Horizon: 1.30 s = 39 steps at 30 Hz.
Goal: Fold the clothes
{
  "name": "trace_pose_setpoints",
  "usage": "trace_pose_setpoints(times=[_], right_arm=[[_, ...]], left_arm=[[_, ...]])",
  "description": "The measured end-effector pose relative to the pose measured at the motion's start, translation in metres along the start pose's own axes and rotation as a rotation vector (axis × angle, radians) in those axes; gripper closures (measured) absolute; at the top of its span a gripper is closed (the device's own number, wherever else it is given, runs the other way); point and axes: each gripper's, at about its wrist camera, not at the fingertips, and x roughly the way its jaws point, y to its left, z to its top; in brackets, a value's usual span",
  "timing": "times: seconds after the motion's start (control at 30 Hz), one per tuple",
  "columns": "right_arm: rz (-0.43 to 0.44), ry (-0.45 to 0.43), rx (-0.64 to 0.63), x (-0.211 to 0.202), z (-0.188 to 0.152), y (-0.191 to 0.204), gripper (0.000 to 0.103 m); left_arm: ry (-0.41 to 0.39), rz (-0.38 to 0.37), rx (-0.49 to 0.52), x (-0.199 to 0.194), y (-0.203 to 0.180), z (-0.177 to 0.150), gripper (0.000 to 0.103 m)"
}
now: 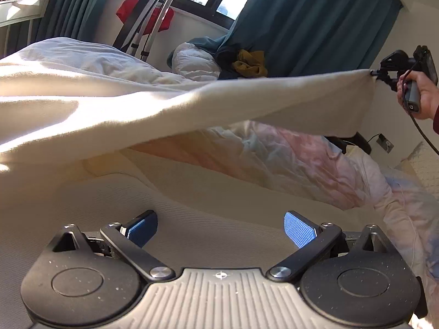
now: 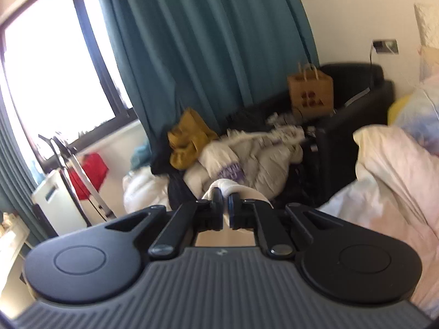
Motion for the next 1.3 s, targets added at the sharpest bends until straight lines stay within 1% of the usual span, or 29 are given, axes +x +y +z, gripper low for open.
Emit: trace_pose_setpoints(times=[0.03,0.1,0.13,0.2,0.23,0.27,0.33,0.37,0.43,0.5,0.57,0.6,0.63,0.67,0.73,0.77,0.9,1.03,1.13,1.2,1.23,1.3], right_arm=[[0.026,-0.026,-0.008,-0.002,0.010,0.010,0.096],[0.020,-0.059,-0.067,-0.015,0.001,0.000,0.096],[0.000,-0.051,-0.094,-0.021,-0.011,-0.014,0.096],[-0.050,0.004,-0.078,-0.027,-0.039,-0.052,0.096],[-0.077,0.044,-0.051,-0.029,-0.056,-0.073,0.096],[-0.104,0.085,-0.024,-0.031,-0.073,-0.094,0.096],[-0.166,0.190,0.024,-0.035,-0.118,-0.137,0.096],[-0.183,0.233,0.047,-0.035,-0.135,-0.151,0.096],[-0.179,0.306,0.122,-0.038,-0.159,-0.169,0.096],[-0.173,0.377,0.194,-0.042,-0.183,-0.187,0.094],[-0.130,0.391,0.207,-0.059,-0.186,-0.183,0.093],[-0.109,0.396,0.212,-0.068,-0.188,-0.181,0.091],[-0.096,0.383,0.199,-0.081,-0.188,-0.177,0.088],[-0.102,0.372,0.206,-0.094,-0.189,-0.177,0.082],[-0.114,0.351,0.220,-0.122,-0.191,-0.176,0.080],[-0.127,0.331,0.252,-0.135,-0.194,-0.178,0.080],[-0.246,0.247,0.437,-0.193,-0.211,-0.196,0.077],[-0.304,0.189,0.566,-0.234,-0.219,-0.214,0.077],[-0.390,0.132,0.646,-0.259,-0.223,-0.233,0.076],[-0.398,0.136,0.731,-0.263,-0.232,-0.250,0.066],[-0.402,0.138,0.773,-0.266,-0.236,-0.259,0.064],[-0.409,0.142,0.859,-0.270,-0.245,-0.276,0.063]], left_arm=[[0.000,-0.004,-0.002,0.000,0.000,0.000,0.003],[-0.001,-0.014,-0.007,-0.002,0.000,0.001,0.003],[-0.003,-0.020,-0.011,-0.003,0.000,0.001,0.003],[-0.005,-0.031,-0.015,-0.006,-0.001,0.001,0.003],[-0.007,-0.035,-0.016,-0.007,-0.001,0.002,0.003],[-0.009,-0.037,-0.014,-0.008,-0.002,0.001,0.003],[-0.010,-0.040,-0.008,-0.010,-0.004,0.000,0.003],[-0.008,-0.038,-0.002,-0.010,-0.006,0.000,0.003],[-0.002,-0.037,0.002,-0.010,-0.009,-0.001,0.003],[0.009,-0.054,-0.022,-0.009,-0.008,-0.001,0.003],[0.020,-0.068,-0.048,-0.008,-0.007,0.000,0.003],[0.020,-0.063,-0.047,-0.008,-0.008,-0.001,0.003],[0.020,-0.058,-0.046,-0.009,-0.008,-0.001,0.003],[0.019,-0.053,-0.045,-0.009,-0.009,-0.001,0.003],[0.020,-0.050,-0.048,-0.010,-0.009,-0.002,0.003],[0.022,-0.052,-0.056,-0.012,-0.009,-0.002,0.003],[0.010,-0.046,-0.084,-0.024,-0.010,-0.002,0.003],[-0.010,-0.042,-0.092,-0.045,-0.014,-0.004,0.003],[-0.016,-0.026,-0.091,-0.059,-0.018,-0.008,0.003],[-0.014,-0.010,-0.094,-0.068,-0.019,-0.011,0.003],[-0.011,0.002,-0.095,-0.071,-0.020,-0.013,0.003],[-0.003,0.028,-0.095,-0.075,-0.021,-0.017,0.003]])
